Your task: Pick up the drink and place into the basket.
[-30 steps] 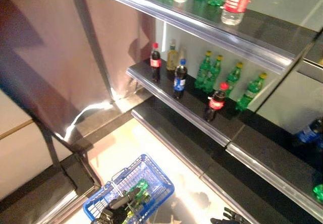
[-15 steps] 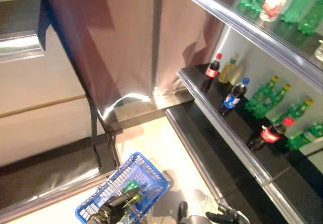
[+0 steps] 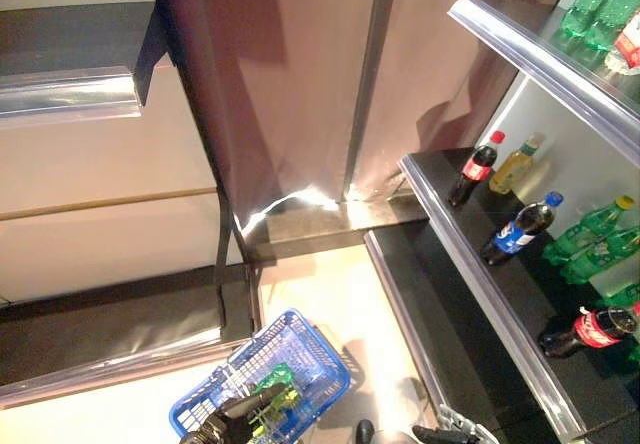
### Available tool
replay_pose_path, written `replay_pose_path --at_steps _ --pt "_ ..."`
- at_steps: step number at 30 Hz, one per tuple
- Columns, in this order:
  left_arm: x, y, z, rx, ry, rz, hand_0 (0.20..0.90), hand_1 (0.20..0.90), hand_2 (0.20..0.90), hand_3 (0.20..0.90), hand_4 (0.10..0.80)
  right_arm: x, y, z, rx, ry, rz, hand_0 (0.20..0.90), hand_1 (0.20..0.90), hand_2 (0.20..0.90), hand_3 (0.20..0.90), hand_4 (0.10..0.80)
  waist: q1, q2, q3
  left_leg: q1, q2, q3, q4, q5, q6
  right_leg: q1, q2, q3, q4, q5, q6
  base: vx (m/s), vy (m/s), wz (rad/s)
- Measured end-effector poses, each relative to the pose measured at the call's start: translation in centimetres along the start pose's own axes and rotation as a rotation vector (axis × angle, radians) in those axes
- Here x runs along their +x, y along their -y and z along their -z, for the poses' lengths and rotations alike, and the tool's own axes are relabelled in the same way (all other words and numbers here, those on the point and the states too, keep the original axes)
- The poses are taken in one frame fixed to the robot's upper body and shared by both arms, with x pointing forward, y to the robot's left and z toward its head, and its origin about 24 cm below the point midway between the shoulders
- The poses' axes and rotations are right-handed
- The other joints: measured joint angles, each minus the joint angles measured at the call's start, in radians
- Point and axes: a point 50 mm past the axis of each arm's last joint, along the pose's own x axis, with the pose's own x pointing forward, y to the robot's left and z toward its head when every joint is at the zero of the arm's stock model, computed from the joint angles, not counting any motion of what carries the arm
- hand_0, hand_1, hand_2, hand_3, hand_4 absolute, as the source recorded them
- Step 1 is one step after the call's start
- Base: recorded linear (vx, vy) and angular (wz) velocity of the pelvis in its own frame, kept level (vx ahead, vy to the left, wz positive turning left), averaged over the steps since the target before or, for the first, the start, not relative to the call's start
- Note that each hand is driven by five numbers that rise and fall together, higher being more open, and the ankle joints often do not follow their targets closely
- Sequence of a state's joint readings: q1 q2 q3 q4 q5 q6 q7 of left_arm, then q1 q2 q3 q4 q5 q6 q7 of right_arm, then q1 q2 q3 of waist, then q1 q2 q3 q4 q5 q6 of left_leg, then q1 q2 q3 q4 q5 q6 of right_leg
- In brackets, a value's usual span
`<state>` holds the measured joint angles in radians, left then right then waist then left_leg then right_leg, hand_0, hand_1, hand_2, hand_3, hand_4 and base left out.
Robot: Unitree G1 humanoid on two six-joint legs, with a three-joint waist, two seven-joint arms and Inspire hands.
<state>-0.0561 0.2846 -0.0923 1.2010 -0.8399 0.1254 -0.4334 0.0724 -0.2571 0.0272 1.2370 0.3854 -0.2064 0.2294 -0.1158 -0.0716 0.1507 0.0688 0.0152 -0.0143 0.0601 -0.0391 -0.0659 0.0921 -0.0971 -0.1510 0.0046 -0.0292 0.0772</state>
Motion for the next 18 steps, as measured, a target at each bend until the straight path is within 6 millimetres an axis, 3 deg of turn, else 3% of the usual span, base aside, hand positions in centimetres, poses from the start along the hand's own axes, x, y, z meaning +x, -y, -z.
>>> replay_pose_path --at_steps 2,3,5,6,8,11,12,13,15,18 --pt "0.6 1.1 -0.7 0.019 0.02 0.031 0.3 0.3 0.3 0.2 0.1 0.2 0.1 -0.5 0.005 0.01 0.006 0.9 0.9 0.9 0.9 0.8 0.015 0.003 0.005 -0.091 -0.002 0.039 0.174 -0.023 -0.041 -0.007 0.002 -0.001 0.002 -0.005 -0.019 0.08 -0.034 0.38" --pt "0.6 1.2 -0.8 0.022 0.027 0.035 0.3 0.3 0.3 0.2 0.1 0.2 0.1 -0.8 0.006 0.019 0.007 0.9 0.9 0.9 0.9 0.8 0.022 0.009 0.009 -0.099 0.003 0.044 0.204 -0.022 -0.043 0.001 0.005 0.0 0.007 -0.006 -0.023 0.105 -0.001 -0.04" --pt "0.8 1.9 -1.3 0.035 0.048 0.067 0.3 0.3 0.3 0.2 0.1 0.3 0.5 -1.7 -0.004 0.044 0.017 0.9 0.9 0.9 0.9 0.8 0.031 0.04 0.011 -0.125 0.043 0.114 0.262 -0.026 -0.05 0.013 0.016 0.001 0.008 -0.014 -0.049 0.137 0.068 -0.01" --pt "0.9 2.4 -1.4 0.038 0.05 0.093 0.3 0.3 0.3 0.2 0.1 0.3 0.9 -2.0 -0.01 0.05 0.027 0.9 0.9 0.9 0.9 0.8 0.032 0.055 0.009 -0.125 0.058 0.144 0.239 -0.032 -0.044 0.011 0.026 -0.002 0.014 -0.022 -0.063 0.2 0.138 0.11" --pt "1.3 3.6 -1.3 0.029 0.054 0.153 0.3 0.3 0.3 0.2 0.1 0.2 1.7 -2.8 -0.027 0.064 0.05 0.9 0.9 0.9 0.9 0.8 0.036 0.078 0.0 -0.1 0.043 0.137 0.086 -0.039 -0.027 -0.013 0.033 0.017 0.02 -0.026 -0.062 0.222 0.145 0.0" --pt "1.5 4.1 -0.9 0.008 0.052 0.183 0.3 0.3 0.3 0.2 0.1 0.2 2.1 -3.3 -0.032 0.069 0.06 0.9 0.9 0.9 0.9 0.8 0.046 0.063 0.007 -0.081 0.033 0.061 -0.098 0.014 -0.001 -0.02 0.058 0.115 0.007 -0.014 -0.072 0.23 0.145 -0.27" --pt "1.4 3.9 -0.5 0.0 0.041 0.174 0.3 0.3 0.3 0.2 0.1 0.2 2.1 -3.2 -0.032 0.066 0.062 0.9 0.9 0.9 0.9 0.8 0.062 0.066 0.005 -0.059 0.028 0.037 -0.106 0.039 -0.002 -0.025 0.065 0.142 0.007 -0.015 -0.069 0.222 0.173 -0.84" --pt "1.2 3.3 0.1 -0.012 0.027 0.152 0.3 0.3 0.3 0.2 0.1 0.2 2.0 -3.1 -0.031 0.062 0.06 0.9 0.9 0.9 0.9 0.8 0.079 0.056 0.005 -0.028 0.025 0.028 -0.131 0.077 0.019 -0.026 0.069 0.162 0.007 -0.017 -0.061 0.141 0.119 -0.81" --pt "1.1 3.0 0.0 -0.007 0.026 0.144 0.3 0.3 0.3 0.2 0.1 0.2 1.8 -2.7 -0.023 0.053 0.056 0.9 0.9 0.9 0.9 0.8 0.083 0.038 0.003 -0.009 0.022 0.039 -0.146 0.117 0.035 -0.025 0.065 0.157 0.004 -0.015 -0.049 0.136 0.115 -0.62" --pt "0.7 2.2 -0.3 -0.002 0.01 0.119 0.3 0.3 0.3 0.2 0.1 0.0 1.2 -1.2 -0.01 0.021 0.036 0.9 0.9 0.9 0.9 0.8 0.053 -0.002 -0.019 0.001 0.001 0.062 -0.145 0.102 0.059 -0.006 0.045 0.142 -0.019 0.002 -0.02 0.121 0.077 -0.35"
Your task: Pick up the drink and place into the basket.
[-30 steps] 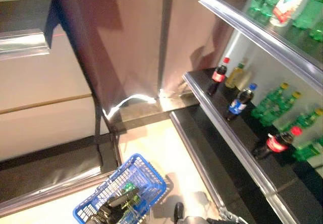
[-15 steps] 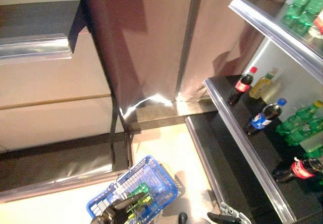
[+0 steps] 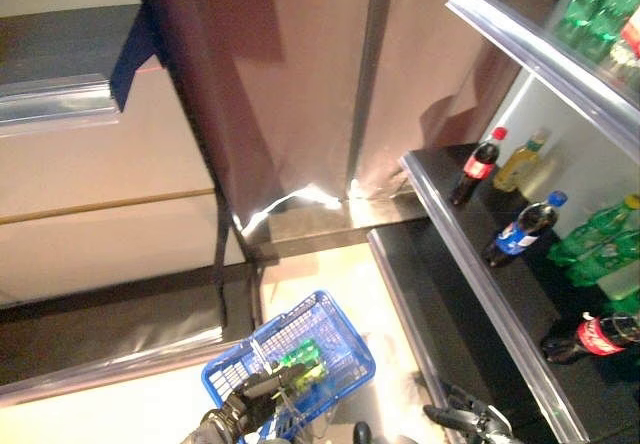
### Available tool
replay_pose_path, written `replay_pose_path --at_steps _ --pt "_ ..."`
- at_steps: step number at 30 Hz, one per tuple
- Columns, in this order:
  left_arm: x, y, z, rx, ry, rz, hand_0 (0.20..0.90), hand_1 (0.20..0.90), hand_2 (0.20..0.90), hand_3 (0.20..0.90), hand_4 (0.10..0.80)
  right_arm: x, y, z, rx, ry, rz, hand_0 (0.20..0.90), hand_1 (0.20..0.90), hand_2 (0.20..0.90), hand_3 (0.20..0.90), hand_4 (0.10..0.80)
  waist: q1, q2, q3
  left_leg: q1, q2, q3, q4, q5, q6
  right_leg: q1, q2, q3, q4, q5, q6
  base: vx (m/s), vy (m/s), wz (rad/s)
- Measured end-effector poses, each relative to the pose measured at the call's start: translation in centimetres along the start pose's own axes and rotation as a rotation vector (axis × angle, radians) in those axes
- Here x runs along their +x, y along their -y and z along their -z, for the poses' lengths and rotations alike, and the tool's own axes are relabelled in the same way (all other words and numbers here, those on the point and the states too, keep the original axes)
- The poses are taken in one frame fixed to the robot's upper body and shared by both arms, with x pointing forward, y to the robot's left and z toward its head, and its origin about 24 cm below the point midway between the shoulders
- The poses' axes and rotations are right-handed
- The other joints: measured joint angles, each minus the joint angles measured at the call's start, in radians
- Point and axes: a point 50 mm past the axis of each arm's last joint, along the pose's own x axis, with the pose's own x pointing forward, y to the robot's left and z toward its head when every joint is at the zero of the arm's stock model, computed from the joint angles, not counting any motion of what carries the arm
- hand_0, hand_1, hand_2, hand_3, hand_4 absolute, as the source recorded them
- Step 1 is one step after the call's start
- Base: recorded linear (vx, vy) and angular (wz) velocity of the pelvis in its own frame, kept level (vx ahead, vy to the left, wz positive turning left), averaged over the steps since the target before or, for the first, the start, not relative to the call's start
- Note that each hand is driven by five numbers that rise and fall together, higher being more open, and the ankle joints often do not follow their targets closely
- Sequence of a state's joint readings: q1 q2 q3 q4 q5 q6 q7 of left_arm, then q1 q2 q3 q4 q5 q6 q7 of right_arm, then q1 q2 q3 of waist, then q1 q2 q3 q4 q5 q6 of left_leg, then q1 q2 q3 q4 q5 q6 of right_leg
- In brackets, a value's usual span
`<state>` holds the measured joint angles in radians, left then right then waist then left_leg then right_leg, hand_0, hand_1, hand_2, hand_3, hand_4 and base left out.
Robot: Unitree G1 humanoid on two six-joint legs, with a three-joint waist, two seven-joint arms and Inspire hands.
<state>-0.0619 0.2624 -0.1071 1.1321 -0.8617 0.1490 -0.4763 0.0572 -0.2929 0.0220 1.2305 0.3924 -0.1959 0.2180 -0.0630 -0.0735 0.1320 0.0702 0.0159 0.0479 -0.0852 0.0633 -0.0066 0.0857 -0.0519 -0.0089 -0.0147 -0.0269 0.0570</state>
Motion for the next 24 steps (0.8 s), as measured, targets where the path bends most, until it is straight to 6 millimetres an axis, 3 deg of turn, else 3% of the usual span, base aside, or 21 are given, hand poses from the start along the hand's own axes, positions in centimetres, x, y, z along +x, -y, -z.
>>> replay_pose_path --at_steps 7,15,20,22,23,24 --pt "-0.1 -0.4 0.3 -0.012 -0.007 -0.018 0.3 0.3 0.3 0.2 0.1 -0.1 -1.4 1.4 -0.007 -0.031 -0.055 0.9 0.9 0.9 0.9 0.8 0.001 0.002 -0.004 0.004 -0.016 -0.003 -0.001 -0.014 0.008 0.007 -0.017 -0.013 -0.024 0.009 0.013 0.066 0.014 -0.09" --pt "-1.5 -2.3 1.6 -0.031 -0.017 -0.078 0.3 0.3 0.3 0.2 0.1 -0.5 -1.1 2.2 -0.01 -0.053 -0.049 0.9 0.9 0.9 0.9 0.8 0.004 -0.001 -0.075 -0.001 -0.012 0.001 -0.002 -0.02 -0.002 -0.007 -0.011 -0.012 -0.029 0.012 0.01 0.037 0.034 -0.03" --pt "-1.7 -2.6 0.7 -0.008 -0.004 -0.085 0.3 0.3 0.3 0.2 0.1 -0.2 -1.4 1.6 -0.003 -0.031 -0.045 0.9 0.9 0.9 0.9 0.8 0.01 -0.017 -0.078 -0.044 -0.007 0.069 -0.001 -0.014 0.005 -0.1 -0.003 -0.011 -0.002 0.057 0.016 -0.16 0.031 -0.45" --pt "-1.5 -2.3 -0.4 0.011 0.016 -0.078 0.3 0.3 0.3 0.2 0.1 0.2 -1.9 0.5 -0.001 -0.001 -0.057 0.9 0.9 0.9 0.9 0.8 0.007 -0.033 -0.056 -0.06 0.0 0.126 -0.001 -0.01 0.011 -0.144 0.004 -0.011 -0.019 0.118 0.036 -0.194 -0.067 -1.0" --pt "-1.5 -2.3 -1.0 0.02 0.028 -0.078 0.3 0.3 0.3 0.2 0.1 0.4 -2.3 0.0 0.003 0.015 -0.065 0.9 0.9 0.9 0.9 0.8 0.007 -0.039 -0.041 -0.061 0.012 0.167 -0.001 -0.011 0.018 -0.157 0.002 -0.016 -0.04 0.158 0.071 -0.2 -0.125 -1.4" --pt "-1.6 -2.4 -1.4 0.023 0.041 -0.08 0.3 0.3 0.3 0.2 0.1 0.7 -3.0 -0.6 0.005 0.031 -0.082 0.9 0.9 0.9 0.9 0.8 0.009 -0.039 -0.025 -0.061 0.045 0.272 -0.001 -0.004 0.024 -0.167 -0.007 -0.149 -0.067 0.167 0.128 -0.192 -0.177 -1.61"
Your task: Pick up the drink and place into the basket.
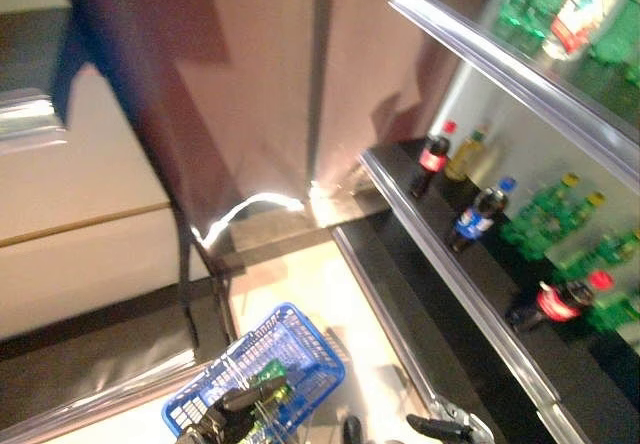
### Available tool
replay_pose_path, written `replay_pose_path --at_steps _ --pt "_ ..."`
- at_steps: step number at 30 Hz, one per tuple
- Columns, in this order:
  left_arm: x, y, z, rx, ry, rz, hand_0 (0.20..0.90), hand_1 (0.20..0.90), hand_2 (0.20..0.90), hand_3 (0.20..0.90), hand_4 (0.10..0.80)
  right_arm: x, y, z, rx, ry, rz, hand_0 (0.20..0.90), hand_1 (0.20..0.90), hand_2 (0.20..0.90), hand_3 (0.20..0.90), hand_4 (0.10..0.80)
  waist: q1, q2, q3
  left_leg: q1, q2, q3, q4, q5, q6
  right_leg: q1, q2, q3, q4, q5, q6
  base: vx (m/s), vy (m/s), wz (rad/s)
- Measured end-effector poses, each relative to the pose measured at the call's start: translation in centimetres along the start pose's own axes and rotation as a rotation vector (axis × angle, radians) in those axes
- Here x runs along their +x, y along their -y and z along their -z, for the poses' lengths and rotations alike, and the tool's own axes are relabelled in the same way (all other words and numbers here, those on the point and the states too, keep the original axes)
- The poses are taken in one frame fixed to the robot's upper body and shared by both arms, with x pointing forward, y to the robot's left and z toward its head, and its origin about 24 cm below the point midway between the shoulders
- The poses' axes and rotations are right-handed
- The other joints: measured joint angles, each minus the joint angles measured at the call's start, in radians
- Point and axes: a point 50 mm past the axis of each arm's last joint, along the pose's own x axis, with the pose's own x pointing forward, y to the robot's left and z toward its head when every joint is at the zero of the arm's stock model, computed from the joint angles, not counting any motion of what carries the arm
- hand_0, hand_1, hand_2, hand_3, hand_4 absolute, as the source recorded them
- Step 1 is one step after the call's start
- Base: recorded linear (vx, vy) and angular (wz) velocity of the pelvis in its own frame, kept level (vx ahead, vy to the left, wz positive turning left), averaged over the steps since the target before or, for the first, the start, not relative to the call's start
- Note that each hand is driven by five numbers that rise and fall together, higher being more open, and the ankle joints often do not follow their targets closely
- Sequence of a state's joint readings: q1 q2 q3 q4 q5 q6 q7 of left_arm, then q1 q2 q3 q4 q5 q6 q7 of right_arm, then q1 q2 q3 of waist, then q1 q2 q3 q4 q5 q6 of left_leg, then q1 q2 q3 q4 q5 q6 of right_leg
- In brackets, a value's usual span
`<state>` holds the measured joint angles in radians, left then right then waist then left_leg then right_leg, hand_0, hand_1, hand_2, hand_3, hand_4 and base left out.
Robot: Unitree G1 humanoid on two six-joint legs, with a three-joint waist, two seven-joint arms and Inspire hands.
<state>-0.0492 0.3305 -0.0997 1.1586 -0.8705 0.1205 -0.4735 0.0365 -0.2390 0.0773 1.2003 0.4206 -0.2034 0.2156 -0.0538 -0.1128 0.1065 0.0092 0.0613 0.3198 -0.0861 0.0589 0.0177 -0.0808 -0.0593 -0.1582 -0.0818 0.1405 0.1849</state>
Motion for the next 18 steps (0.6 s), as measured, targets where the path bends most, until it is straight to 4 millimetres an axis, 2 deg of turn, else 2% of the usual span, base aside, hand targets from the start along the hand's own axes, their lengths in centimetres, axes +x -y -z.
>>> replay_pose_path --at_steps 1,3,4,6,7,9,11,12,13,14,15,16,17,18 --pt "-0.2 -0.4 -0.1 -0.008 0.012 -0.016 0.3 0.3 0.3 0.2 0.1 0.2 -0.4 -0.1 0.003 -0.002 -0.01 0.9 0.9 0.9 0.9 0.8 0.01 -0.002 0.002 0.005 0.022 0.087 0.0 -0.002 -0.001 -0.015 -0.028 -0.155 0.028 -0.018 0.001 -0.172 -0.202 -1.72" --pt "-0.3 -0.5 0.0 -0.024 0.027 -0.032 0.3 0.3 0.3 0.2 0.1 0.0 -0.3 0.3 0.002 -0.013 -0.009 0.9 0.9 0.9 0.9 0.8 0.026 -0.002 0.002 0.022 0.05 0.191 0.0 -0.006 -0.006 -0.02 -0.085 -0.26 0.073 -0.026 0.005 -0.117 -0.177 -1.55" --pt "-0.3 -0.6 0.0 -0.027 0.027 -0.042 0.3 0.3 0.3 0.2 0.1 0.0 -0.2 0.3 0.002 -0.015 -0.007 0.9 0.9 0.9 0.9 0.8 0.033 0.002 0.005 0.035 0.056 0.219 0.0 -0.019 -0.003 -0.017 -0.126 -0.28 0.104 -0.03 0.015 -0.035 -0.119 -1.27" --pt "-0.3 -0.7 0.2 -0.033 0.011 -0.048 0.3 0.3 0.3 0.2 0.1 -0.3 0.1 1.0 0.011 -0.036 0.002 0.9 0.9 0.9 0.9 0.8 0.028 0.013 0.012 0.057 0.063 0.214 -0.007 -0.025 -0.01 0.027 -0.189 -0.271 0.155 -0.042 0.031 -0.025 -0.141 -0.97" --pt "-0.4 -0.8 0.4 -0.034 0.005 -0.05 0.3 0.3 0.3 0.2 0.1 -0.4 0.2 1.5 0.015 -0.058 0.009 0.9 0.9 0.9 0.9 0.8 0.031 0.022 0.017 0.07 0.067 0.193 -0.007 -0.026 -0.016 0.04 -0.209 -0.243 0.215 -0.046 0.034 -0.055 -0.182 -0.81" --pt "-0.5 -0.9 0.6 -0.034 0.001 -0.053 0.3 0.3 0.3 0.2 0.1 -0.7 0.4 2.3 0.019 -0.084 0.014 0.9 0.9 0.9 0.9 0.8 0.027 0.029 0.018 0.078 0.069 0.153 0.0 -0.02 -0.048 0.092 -0.207 -0.206 0.232 -0.032 0.042 -0.042 -0.3 -0.53" --pt "-0.4 -0.7 0.7 -0.037 0.006 -0.049 0.3 0.3 0.3 0.2 0.1 -0.8 0.9 2.2 0.014 -0.083 0.018 0.9 0.9 0.9 0.9 0.8 0.017 0.045 0.026 0.079 0.077 0.132 0.001 -0.006 -0.075 0.115 -0.173 -0.183 0.18 -0.054 0.044 -0.053 -0.339 -0.35" --pt "-0.4 -0.7 1.1 -0.044 -0.001 -0.042 0.3 0.3 0.3 0.2 0.1 -0.9 1.0 2.1 0.006 -0.078 0.02 0.9 0.9 0.9 0.9 0.8 0.012 0.057 0.025 0.081 0.093 0.13 0.004 0.0 -0.082 0.125 -0.157 -0.173 0.144 -0.068 0.026 -0.083 -0.234 -0.41" --pt "-0.5 -0.9 1.2 -0.048 -0.002 -0.045 0.3 0.3 0.3 0.2 0.1 -0.9 1.0 2.1 -0.001 -0.08 0.017 0.9 0.9 0.9 0.9 0.8 0.006 0.054 0.023 0.086 0.094 0.126 0.011 0.0 -0.083 0.154 -0.148 -0.16 0.094 -0.078 0.008 -0.068 -0.188 -0.73" --pt "-0.8 -1.3 1.5 -0.061 0.004 -0.054 0.3 0.3 0.3 0.2 0.1 -0.7 0.7 1.9 -0.03 -0.08 -0.001 0.9 0.9 0.9 0.9 0.8 0.018 0.042 0.019 0.092 0.089 0.087 0.038 -0.013 -0.083 0.163 -0.127 -0.127 0.034 -0.1 -0.041 -0.009 -0.166 -0.86" --pt "-0.8 -1.3 1.6 -0.073 0.013 -0.053 0.3 0.3 0.3 0.2 0.1 -0.6 0.7 1.7 -0.038 -0.078 -0.006 0.9 0.9 0.9 0.9 0.8 0.028 0.039 0.018 0.092 0.098 0.048 0.051 -0.02 -0.081 0.162 -0.117 -0.096 0.012 -0.102 -0.05 0.032 -0.104 -1.14" --pt "-0.6 -0.9 1.4 -0.071 0.028 -0.045 0.3 0.3 0.3 0.2 0.1 -0.4 0.7 0.9 -0.049 -0.059 -0.009 0.9 0.9 0.9 0.9 0.8 0.04 0.044 0.021 0.064 0.121 -0.021 0.091 -0.05 -0.097 0.167 -0.106 -0.059 -0.004 -0.084 -0.069 0.029 -0.046 -0.9" --pt "-0.2 -0.4 1.2 -0.067 0.031 -0.025 0.3 0.3 0.3 0.2 0.1 -0.4 1.3 0.2 -0.062 -0.039 0.001 0.9 0.9 0.9 0.9 0.8 0.033 0.055 0.021 0.057 0.119 -0.063 0.081 -0.06 -0.114 0.166 -0.091 -0.049 -0.004 -0.083 -0.078 0.03 -0.029 -0.8" --pt "0.0 0.1 1.6 -0.089 0.028 -0.011 0.3 0.3 0.3 0.2 0.1 -0.6 2.3 0.0 -0.074 -0.04 0.024 0.9 0.9 0.9 0.9 0.8 0.04 0.074 0.013 0.062 0.09 -0.138 0.057 -0.06 -0.116 0.165 -0.072 -0.022 -0.004 -0.084 -0.081 0.016 0.024 -0.8"
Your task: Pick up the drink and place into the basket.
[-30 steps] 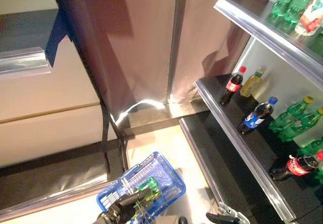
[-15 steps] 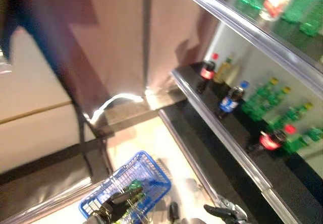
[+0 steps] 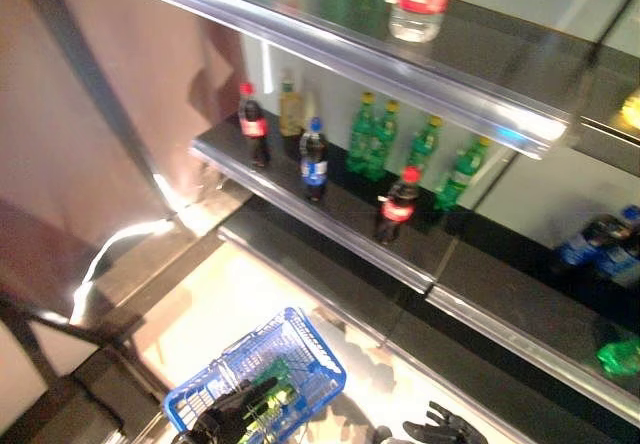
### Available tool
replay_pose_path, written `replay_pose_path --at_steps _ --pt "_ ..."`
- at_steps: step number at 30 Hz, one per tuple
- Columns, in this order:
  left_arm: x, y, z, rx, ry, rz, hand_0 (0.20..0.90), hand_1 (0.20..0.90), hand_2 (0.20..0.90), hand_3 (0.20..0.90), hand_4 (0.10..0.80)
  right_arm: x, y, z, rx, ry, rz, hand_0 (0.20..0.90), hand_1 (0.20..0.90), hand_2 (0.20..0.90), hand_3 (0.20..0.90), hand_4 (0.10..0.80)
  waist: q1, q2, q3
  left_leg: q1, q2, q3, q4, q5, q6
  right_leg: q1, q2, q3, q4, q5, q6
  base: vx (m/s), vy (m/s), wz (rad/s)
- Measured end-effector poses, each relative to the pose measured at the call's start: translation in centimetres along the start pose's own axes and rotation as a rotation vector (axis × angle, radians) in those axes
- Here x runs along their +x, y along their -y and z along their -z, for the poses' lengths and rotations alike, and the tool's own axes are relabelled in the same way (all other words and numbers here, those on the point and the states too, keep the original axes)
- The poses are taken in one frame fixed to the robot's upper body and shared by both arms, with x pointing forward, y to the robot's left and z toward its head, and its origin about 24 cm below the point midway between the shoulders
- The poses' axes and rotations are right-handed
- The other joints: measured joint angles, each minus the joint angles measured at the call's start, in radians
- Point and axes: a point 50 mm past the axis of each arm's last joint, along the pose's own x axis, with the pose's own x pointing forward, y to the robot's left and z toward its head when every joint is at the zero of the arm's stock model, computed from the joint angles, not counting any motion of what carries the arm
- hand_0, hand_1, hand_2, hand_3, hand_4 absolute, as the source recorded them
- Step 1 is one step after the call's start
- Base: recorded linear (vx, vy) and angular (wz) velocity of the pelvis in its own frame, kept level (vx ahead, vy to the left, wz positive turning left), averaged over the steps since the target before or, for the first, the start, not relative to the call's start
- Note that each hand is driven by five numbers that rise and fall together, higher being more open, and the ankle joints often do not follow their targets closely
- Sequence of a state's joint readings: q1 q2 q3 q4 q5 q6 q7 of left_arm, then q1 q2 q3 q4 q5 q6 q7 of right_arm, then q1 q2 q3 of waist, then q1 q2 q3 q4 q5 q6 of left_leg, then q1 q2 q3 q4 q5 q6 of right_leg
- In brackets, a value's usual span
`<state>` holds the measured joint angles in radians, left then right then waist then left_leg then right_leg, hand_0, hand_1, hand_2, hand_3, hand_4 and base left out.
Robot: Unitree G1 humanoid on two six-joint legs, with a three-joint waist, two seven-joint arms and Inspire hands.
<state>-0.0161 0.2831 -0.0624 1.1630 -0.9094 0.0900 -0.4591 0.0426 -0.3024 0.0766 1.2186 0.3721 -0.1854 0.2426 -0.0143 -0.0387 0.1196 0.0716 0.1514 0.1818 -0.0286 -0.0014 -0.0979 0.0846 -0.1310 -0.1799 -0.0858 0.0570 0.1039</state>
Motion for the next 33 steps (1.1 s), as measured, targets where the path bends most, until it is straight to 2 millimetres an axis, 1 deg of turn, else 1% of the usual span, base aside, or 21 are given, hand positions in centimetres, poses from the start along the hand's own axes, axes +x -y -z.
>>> replay_pose_path --at_steps 1,2,4,5,7,11,14,19,27,33 --pt "0.1 0.2 0.0 -0.026 0.008 0.008 0.3 0.3 0.3 0.2 0.1 -0.2 0.6 0.0 -0.003 -0.005 0.019 0.9 0.9 0.9 0.9 0.8 0.014 0.002 -0.011 0.017 -0.014 -0.04 -0.005 -0.006 -0.019 0.002 0.01 0.028 0.0 0.001 -0.001 0.014 0.054 -0.69" --pt "0.1 0.1 0.1 -0.046 0.012 0.005 0.3 0.3 0.3 0.2 0.1 -0.3 1.0 -0.1 -0.001 0.001 0.03 0.9 0.9 0.9 0.9 0.8 0.003 0.0 -0.022 0.021 -0.013 -0.055 -0.006 -0.01 -0.021 0.005 0.015 0.031 0.0 -0.001 0.0 0.025 0.083 -0.41" --pt "0.2 0.4 -0.4 -0.053 0.025 0.013 0.3 0.3 0.3 0.2 0.1 -0.6 1.6 0.3 0.017 -0.008 0.057 0.9 0.9 0.9 0.9 0.8 -0.007 -0.011 -0.028 0.031 -0.016 -0.055 -0.034 0.003 -0.022 0.005 0.008 0.025 0.0 -0.002 0.001 0.023 0.094 0.05" --pt "0.1 0.2 -0.2 -0.058 0.021 0.005 0.3 0.3 0.3 0.2 0.1 -0.6 1.6 0.5 0.022 -0.013 0.06 0.9 0.9 0.9 0.9 0.8 -0.014 -0.013 -0.029 0.044 -0.019 -0.056 -0.058 0.016 -0.019 0.007 0.009 0.021 0.0 -0.002 0.002 0.012 0.071 0.07" --pt "-0.2 -0.5 0.3 -0.069 0.002 -0.025 0.3 0.3 0.3 0.2 0.1 -0.6 1.4 0.9 0.035 -0.023 0.059 0.9 0.9 0.9 0.9 0.8 -0.02 -0.016 -0.03 0.049 -0.026 -0.057 -0.057 0.016 -0.016 0.01 0.005 0.02 -0.001 -0.003 0.004 0.009 0.07 0.05" --pt "-0.3 -0.7 0.7 -0.071 -0.023 -0.032 0.3 0.3 0.3 0.2 0.1 -0.4 0.4 1.4 0.047 -0.034 0.037 0.9 0.9 0.9 0.9 0.8 -0.03 -0.007 -0.031 0.051 -0.035 -0.059 -0.058 0.018 -0.011 0.014 -0.006 0.016 -0.001 -0.001 0.009 -0.001 0.041 0.03" --pt "-0.5 -1.0 1.2 -0.079 -0.035 -0.041 0.3 0.3 0.3 0.2 0.1 -0.4 0.2 1.4 0.032 -0.039 0.029 0.9 0.9 0.9 0.9 0.8 -0.042 0.004 -0.041 0.052 -0.034 -0.059 -0.058 0.018 -0.01 0.018 -0.009 0.013 -0.001 -0.001 0.009 0.0 0.0 0.0" --pt "-0.8 -1.4 1.6 -0.089 -0.039 -0.051 0.3 0.3 0.3 0.2 0.1 -0.6 0.3 1.9 0.034 -0.05 0.033 0.9 0.9 0.9 0.9 0.8 -0.041 0.011 -0.066 0.052 -0.03 -0.063 -0.058 0.02 -0.011 0.019 -0.008 0.007 -0.001 -0.001 0.009 0.001 -0.001 0.02" --pt "-1.1 -1.8 1.5 -0.114 -0.019 -0.064 0.3 0.3 0.3 0.2 0.1 -0.6 0.3 1.9 0.034 -0.048 0.032 0.9 0.9 0.9 0.9 0.8 -0.032 -0.002 -0.081 0.052 -0.032 -0.079 -0.058 0.024 -0.01 0.029 -0.009 -0.007 -0.001 -0.001 0.009 -0.006 0.003 0.05" --pt "-1.4 -2.3 1.6 -0.121 -0.017 -0.076 0.3 0.3 0.3 0.2 0.1 -0.8 0.4 2.4 0.033 -0.061 0.035 0.9 0.9 0.9 0.9 0.8 -0.014 -0.005 -0.093 0.05 -0.033 -0.084 -0.059 0.024 -0.01 0.034 -0.011 -0.012 -0.003 -0.003 0.01 0.016 -0.001 0.02"
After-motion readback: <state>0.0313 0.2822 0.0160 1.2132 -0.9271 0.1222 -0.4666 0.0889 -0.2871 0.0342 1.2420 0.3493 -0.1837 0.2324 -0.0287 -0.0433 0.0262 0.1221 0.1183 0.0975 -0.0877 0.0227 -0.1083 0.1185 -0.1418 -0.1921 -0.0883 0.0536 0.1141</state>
